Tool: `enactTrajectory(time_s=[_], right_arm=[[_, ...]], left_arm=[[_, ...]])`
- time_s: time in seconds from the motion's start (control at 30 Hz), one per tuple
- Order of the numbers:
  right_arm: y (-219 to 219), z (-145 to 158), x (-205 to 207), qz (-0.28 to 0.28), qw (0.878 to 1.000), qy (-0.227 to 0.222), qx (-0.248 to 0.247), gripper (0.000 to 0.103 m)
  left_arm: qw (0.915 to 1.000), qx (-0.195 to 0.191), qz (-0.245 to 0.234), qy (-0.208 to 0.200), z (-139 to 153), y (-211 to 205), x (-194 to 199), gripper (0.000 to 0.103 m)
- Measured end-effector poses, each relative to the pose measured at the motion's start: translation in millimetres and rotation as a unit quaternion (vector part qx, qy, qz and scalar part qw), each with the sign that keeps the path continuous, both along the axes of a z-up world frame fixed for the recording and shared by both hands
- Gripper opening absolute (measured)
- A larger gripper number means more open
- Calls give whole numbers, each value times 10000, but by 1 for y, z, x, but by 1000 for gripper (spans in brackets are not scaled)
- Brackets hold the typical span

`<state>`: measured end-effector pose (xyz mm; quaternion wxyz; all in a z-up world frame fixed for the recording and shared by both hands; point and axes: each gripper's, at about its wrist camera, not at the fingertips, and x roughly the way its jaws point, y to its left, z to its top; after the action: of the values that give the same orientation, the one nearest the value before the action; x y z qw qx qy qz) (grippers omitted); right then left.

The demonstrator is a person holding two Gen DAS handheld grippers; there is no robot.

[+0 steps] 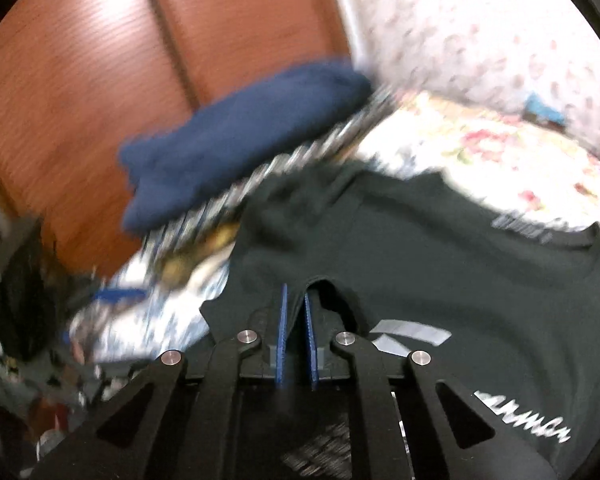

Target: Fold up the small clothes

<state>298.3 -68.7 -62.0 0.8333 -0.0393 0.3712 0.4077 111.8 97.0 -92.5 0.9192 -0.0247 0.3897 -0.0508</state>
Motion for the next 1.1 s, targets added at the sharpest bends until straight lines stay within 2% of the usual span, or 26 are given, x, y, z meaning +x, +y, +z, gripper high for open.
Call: enactTrajectory(time_s=[0.17, 0.3, 0.33, 0.37, 0.4, 0.47, 0.53, 0.63, 0.83, 1.1], right_arm=[[-39, -6, 39, -1317, 9907, 351, 42, 6], [-61, -12, 52, -1771, 9832, 362, -246, 6], [-67, -10, 53, -1807, 9825, 336, -287, 9], [-67, -7, 51, -1777, 9833, 263, -303, 12], [-67, -3, 47, -1658, 9856, 174, -279, 22], [-60, 5, 37, -1334, 9905, 37, -329, 28], [-49, 10, 28, -1004, 9942, -95, -374, 39], [-31, 12, 16, -497, 9977, -214, -407, 45], [4, -1, -3, 302, 9962, -291, -769, 49], [32, -18, -13, 825, 9852, -502, -1418, 49]], left_arm=[[9999, -14, -126, -76, 7, -6, 6, 84], [9996, 58, -250, -106, 12, -12, 14, 84], [9996, 24, -252, -123, 13, -12, 16, 84], [9996, 5, -239, -130, 14, -12, 18, 84], [9997, 7, -215, -125, 16, -11, 19, 84], [9998, 23, -160, -113, 16, -11, 22, 84], [9999, 26, -112, -129, 16, -10, 20, 84], [9999, 53, -66, -112, 14, -9, 18, 84], [9999, 150, -77, -36, 7, -11, 15, 84], [9999, 158, -42, 40, 1, -8, 16, 84]])
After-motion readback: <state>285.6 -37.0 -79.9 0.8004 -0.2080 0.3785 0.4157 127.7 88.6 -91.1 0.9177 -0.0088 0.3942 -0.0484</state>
